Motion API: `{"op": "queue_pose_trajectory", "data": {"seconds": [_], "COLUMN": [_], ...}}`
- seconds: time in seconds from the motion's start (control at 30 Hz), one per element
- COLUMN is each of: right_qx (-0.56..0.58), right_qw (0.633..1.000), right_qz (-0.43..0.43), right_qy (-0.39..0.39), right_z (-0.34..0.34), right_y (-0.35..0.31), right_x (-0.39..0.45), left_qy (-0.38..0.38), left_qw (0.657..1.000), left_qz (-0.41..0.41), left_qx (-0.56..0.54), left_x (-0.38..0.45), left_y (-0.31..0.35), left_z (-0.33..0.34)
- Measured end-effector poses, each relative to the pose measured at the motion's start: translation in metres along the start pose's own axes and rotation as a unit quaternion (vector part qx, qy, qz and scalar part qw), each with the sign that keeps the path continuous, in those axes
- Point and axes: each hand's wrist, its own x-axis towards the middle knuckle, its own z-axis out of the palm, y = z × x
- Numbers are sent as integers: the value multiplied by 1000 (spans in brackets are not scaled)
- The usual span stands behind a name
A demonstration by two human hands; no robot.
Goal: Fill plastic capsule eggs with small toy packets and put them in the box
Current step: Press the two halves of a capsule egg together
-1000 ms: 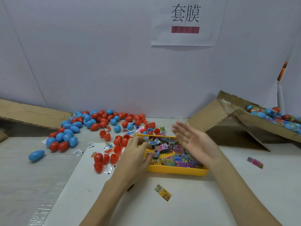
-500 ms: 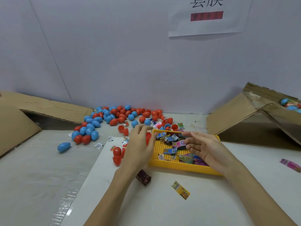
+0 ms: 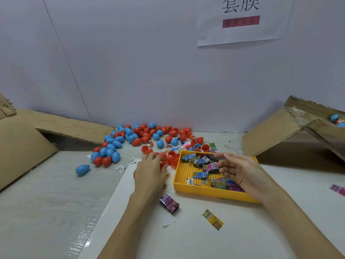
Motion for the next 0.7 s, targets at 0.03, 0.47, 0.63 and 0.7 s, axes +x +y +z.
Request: {"op": "queue_pose_trajectory", "data": {"seconds": [0.03, 0.47, 0.63, 0.7], "right_qx": [-1, -12, -19, -17], "right_qw": [1000, 1000, 1000, 1000], "right_qz": [1, 2, 3, 2], "right_qy": [0, -6, -7, -7], "right_z": [0, 0, 1, 0], "right_y": [0, 0, 1, 0], "right_x": [0, 0, 1, 2], "left_qy": [8, 136, 156, 102], "left_qw": [1000, 952, 949, 951], "left_qz": [-9, -199, -272, -284], "left_qx": [-20, -187, -25, 66], "left_x": [1, 10, 16, 17], "left_y": [1, -47, -71, -80], "left_z": [-1, -14, -18, -20]}}
